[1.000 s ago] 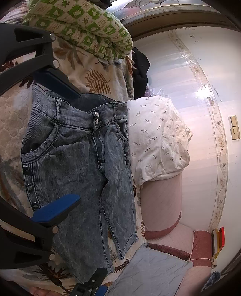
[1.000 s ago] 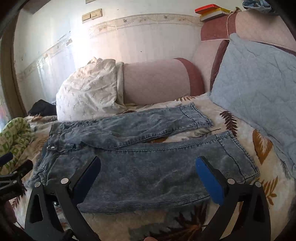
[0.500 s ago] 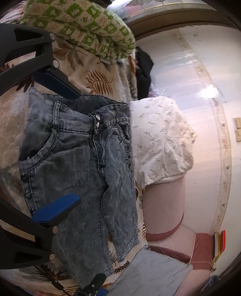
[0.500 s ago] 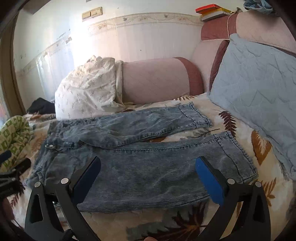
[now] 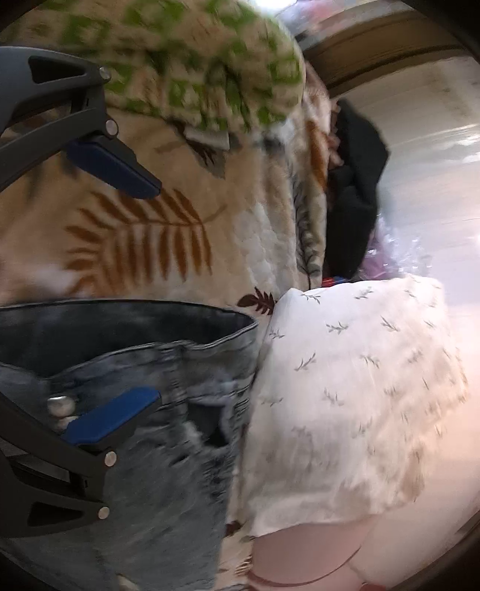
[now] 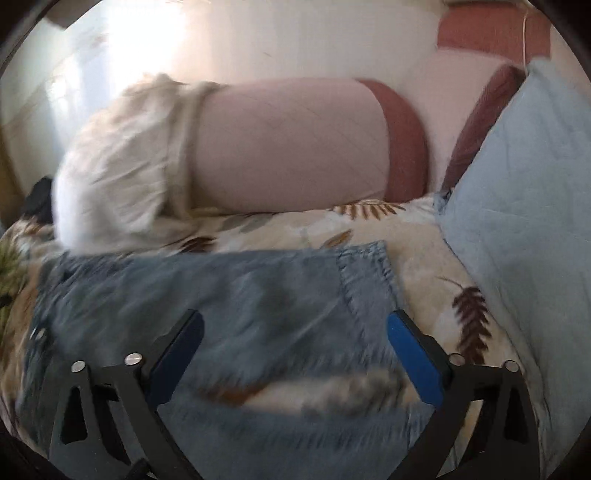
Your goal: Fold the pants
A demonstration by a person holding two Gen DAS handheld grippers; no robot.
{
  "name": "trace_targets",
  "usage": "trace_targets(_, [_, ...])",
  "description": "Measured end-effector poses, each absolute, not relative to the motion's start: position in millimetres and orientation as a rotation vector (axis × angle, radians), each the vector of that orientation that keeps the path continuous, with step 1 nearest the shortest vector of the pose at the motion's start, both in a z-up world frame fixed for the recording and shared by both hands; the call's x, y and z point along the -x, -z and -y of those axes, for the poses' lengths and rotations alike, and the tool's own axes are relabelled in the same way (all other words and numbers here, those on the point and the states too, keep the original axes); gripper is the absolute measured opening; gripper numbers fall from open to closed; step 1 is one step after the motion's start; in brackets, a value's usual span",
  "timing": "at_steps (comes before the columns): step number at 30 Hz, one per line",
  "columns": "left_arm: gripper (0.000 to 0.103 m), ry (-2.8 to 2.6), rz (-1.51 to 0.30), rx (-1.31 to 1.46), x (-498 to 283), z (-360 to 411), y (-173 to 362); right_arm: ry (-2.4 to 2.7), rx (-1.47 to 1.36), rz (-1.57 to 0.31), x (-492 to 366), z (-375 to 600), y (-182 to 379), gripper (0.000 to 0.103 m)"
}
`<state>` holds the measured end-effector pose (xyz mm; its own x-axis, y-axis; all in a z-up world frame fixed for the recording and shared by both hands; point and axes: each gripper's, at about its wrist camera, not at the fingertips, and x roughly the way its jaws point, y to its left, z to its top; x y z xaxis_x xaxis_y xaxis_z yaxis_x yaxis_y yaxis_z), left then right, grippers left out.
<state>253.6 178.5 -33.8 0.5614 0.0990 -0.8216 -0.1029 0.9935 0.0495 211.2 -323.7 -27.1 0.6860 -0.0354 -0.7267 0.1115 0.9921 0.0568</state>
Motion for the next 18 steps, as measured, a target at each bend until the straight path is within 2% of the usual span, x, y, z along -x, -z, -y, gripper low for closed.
trace_targets(4, [0.103,-0.103,-1.004,0.059,-295.0,-190.6,46.4,0.138,-0.134,-0.874,-258.4,348.1,47.6,0.084])
trace_targets(10, [0.102,-0.09,-1.059,0.17,-330.2,-193.8,63.6,0.188,-0.192,-0.881,-286.2,371.4,55.6,0.083])
trace_targets(13, [0.098,-0.074,-1.061,0.203,-340.2,-190.1,66.8,0.207,-0.174,-0.877,-292.7,374.0,55.7,0.083])
trace_targets(15, [0.073,-0.052,-1.082,0.231,-347.8,-187.6,72.5,0.215,-0.156,-0.882,-294.8,372.4,55.7,0.083])
trace_targets(16, [0.067,-0.029,-1.103,0.257,-351.2,-186.3,77.1,0.217,-0.154,-0.885,-296.1,372.9,56.4,0.083])
trace_targets(18, [0.042,-0.001,-1.128,0.303,-354.2,-184.2,84.0,0.217,-0.162,-0.89,-299.8,376.4,58.9,0.083])
